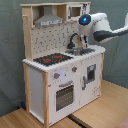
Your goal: Play with the kitchen
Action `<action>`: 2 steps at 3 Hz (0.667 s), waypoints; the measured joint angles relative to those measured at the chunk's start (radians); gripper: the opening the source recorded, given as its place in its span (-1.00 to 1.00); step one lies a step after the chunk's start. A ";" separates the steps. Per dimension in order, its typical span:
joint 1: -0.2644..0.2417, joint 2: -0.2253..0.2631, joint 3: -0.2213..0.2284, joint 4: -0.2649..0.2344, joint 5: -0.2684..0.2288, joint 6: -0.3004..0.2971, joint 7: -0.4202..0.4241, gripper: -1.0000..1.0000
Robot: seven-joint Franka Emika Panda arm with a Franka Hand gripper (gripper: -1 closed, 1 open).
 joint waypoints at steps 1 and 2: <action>-0.018 0.019 -0.031 0.000 0.060 0.048 0.061 1.00; -0.024 0.052 -0.071 -0.001 0.112 0.095 0.117 1.00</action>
